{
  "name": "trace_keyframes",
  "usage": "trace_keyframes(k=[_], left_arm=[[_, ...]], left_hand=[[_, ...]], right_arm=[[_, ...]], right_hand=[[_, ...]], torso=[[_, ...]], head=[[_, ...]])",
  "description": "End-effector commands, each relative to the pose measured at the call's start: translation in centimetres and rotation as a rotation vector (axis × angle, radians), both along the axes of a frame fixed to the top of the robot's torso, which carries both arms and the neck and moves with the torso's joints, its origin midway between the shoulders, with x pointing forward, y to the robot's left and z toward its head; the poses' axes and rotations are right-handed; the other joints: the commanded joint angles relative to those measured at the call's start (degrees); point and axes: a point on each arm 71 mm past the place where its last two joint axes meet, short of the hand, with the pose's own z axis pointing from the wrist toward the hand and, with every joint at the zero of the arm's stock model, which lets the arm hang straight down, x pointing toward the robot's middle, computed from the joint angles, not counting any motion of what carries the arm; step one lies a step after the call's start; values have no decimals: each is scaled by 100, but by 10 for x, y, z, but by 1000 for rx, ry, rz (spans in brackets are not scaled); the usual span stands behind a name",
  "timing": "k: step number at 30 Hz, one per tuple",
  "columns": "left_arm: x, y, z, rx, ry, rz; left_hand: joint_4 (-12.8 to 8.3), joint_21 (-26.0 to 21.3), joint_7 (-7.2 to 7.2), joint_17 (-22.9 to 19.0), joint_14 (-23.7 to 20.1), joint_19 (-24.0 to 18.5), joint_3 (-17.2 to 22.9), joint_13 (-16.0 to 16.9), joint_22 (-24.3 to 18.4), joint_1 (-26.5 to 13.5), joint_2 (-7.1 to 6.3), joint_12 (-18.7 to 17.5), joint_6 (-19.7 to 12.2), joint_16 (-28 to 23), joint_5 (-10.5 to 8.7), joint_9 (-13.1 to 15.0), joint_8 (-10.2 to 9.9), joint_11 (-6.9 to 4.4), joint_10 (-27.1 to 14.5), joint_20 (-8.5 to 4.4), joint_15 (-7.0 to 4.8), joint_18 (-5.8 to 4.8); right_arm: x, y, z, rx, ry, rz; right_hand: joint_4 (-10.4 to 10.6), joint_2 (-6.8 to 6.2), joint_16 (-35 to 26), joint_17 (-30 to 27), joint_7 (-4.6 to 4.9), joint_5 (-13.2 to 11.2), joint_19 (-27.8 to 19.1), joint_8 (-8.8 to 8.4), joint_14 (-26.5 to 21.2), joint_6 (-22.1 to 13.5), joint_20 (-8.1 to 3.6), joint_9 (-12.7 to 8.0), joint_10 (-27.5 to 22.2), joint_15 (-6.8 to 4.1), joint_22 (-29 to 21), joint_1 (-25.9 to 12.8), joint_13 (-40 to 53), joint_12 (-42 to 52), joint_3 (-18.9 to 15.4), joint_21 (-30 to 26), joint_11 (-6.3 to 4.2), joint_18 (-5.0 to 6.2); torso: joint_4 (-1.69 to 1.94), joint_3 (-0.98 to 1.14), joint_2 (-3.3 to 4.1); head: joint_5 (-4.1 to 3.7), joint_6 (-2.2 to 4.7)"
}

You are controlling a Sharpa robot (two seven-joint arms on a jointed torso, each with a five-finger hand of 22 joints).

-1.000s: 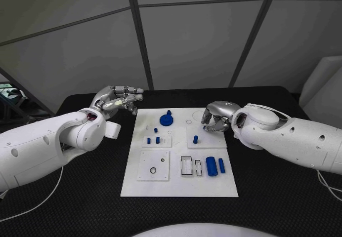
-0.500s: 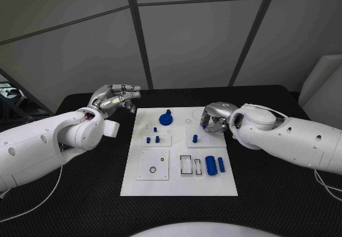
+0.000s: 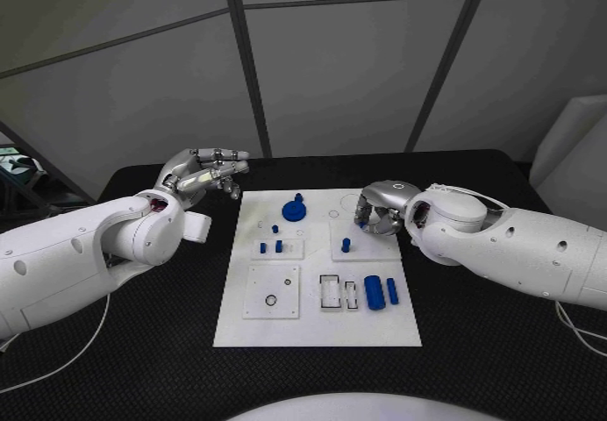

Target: Assemble the parts on the task board

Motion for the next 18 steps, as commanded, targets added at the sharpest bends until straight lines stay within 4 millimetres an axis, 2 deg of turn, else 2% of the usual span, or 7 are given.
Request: trace_keyframes(k=[1,10,18], left_arm=[[1,1,2,-8,-15,8],[1,3,2,-6,-15,14],[3,4,1,-4,-13,18]], left_hand=[[-17,-36,17,-5,-34,-35,-19,0,-5,-23,48,30,-6,-18,5,-7,27,1,-35,-15,-7,-31],[-27,-40,14,-30,-22,-34,-19,-1,-8,-9,64,42,8,-38,6,-5,41,0,-46,-14,-8,-31],[-30,-28,13,-34,-17,-27,-22,-1,0,-8,65,45,18,-42,5,-2,50,0,-50,-14,-8,-34]], right_arm=[[-3,0,-4,-25,-8,-8],[-7,3,3,8,-66,-8],[-14,3,13,58,-129,-7]], right_hand=[[-24,83,50,14,-4,-25,56,13,195,49,-3,14,77,-43,72,-16,5,22,58,56,-35,-56],[-73,74,115,53,-6,-33,109,7,189,67,-7,17,83,-45,184,-66,15,20,94,136,-36,-79],[-87,58,173,89,-8,-64,139,-4,187,71,-5,18,75,-42,252,-139,20,12,105,185,-36,-92]], torso=[[2,4,-2],[1,-2,-5],[-2,-5,-15]], head=[[2,-3],[-12,4],[-42,47]])
